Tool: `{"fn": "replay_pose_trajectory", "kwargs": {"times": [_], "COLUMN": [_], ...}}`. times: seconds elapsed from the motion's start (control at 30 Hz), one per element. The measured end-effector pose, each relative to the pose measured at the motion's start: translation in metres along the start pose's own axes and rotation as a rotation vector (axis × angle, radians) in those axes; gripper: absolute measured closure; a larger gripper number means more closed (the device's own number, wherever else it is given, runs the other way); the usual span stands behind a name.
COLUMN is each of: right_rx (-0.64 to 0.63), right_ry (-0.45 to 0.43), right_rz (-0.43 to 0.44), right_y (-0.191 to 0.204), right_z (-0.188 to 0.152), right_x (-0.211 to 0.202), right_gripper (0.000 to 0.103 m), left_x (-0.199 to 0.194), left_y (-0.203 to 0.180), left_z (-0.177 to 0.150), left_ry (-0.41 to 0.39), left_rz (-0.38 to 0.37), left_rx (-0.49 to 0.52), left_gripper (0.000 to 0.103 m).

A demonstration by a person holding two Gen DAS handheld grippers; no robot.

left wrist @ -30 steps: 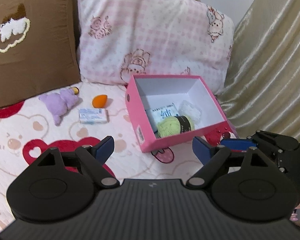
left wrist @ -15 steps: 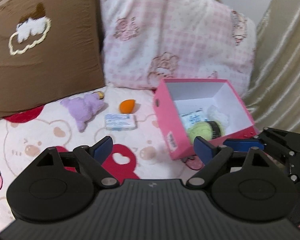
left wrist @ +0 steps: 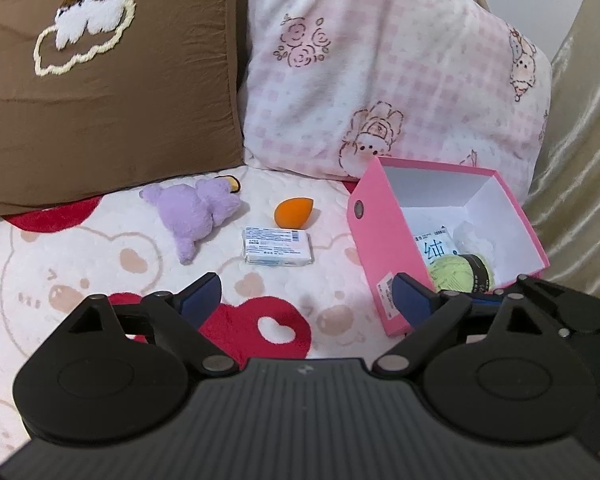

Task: Organize objects
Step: 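Withdraw the open left tool and move it toward the white soap bar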

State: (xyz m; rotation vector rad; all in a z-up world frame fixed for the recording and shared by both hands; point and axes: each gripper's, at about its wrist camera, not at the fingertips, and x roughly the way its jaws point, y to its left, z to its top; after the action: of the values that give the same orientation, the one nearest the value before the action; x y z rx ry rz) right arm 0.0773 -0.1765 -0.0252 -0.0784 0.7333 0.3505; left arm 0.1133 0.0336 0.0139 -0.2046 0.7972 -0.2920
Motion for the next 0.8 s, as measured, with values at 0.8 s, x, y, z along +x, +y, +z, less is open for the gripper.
{"fn": "replay_pose_trajectory", "kwargs": {"times": [0.8], "right_rx": [0.041], "right_ry": [-0.138], "right_rz": [-0.058], "right_y": [-0.003], "right_z": [-0.044], "right_x": [0.099], "right_gripper": [0.007], "left_x": [0.07], "left_y": [0.051], "left_z": [-0.035], "left_ry": [-0.1], "left_rz": [0.073], "left_rx": [-0.027], "left_gripper": [0.0]}}
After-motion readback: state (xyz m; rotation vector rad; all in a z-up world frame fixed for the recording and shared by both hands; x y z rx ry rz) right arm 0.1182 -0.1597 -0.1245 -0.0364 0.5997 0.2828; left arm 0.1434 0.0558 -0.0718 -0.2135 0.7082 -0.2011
